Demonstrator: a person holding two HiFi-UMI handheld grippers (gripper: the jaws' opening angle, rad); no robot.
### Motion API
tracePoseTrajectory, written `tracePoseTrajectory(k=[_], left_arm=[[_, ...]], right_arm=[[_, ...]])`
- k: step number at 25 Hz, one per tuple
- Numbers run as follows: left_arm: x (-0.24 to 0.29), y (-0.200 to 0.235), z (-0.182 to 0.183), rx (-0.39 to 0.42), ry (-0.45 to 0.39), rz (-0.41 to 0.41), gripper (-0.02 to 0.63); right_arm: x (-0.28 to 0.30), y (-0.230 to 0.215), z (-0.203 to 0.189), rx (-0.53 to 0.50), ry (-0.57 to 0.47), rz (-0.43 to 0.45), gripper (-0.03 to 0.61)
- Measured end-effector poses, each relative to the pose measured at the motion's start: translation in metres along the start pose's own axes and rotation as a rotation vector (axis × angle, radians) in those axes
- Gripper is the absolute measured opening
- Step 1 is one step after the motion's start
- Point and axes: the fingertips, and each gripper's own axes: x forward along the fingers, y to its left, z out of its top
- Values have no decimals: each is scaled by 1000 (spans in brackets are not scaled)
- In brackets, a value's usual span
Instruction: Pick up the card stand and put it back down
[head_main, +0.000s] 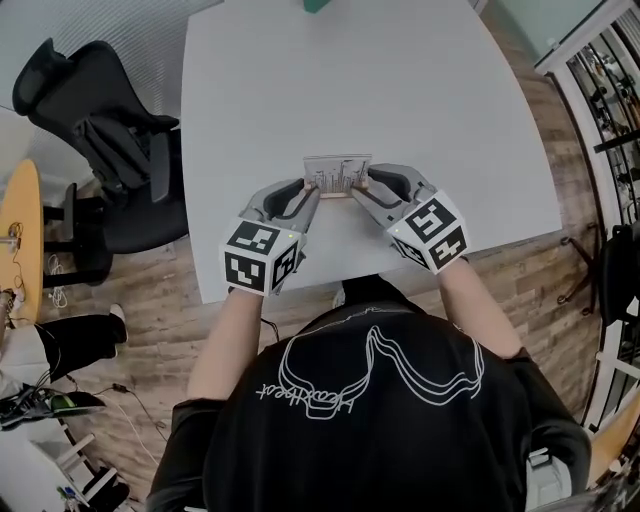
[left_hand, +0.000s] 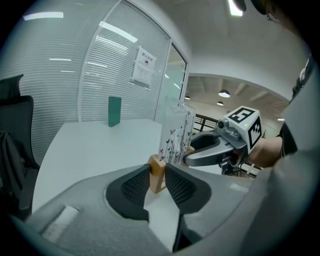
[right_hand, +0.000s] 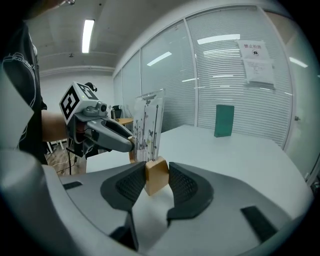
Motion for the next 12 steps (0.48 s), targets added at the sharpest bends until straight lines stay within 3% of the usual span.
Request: tracePoseTrajectory(k=[12], left_arm=[[-54, -45, 4, -20, -21, -11, 103]], right_arm=[[-46, 47, 6, 34, 10, 26, 144]])
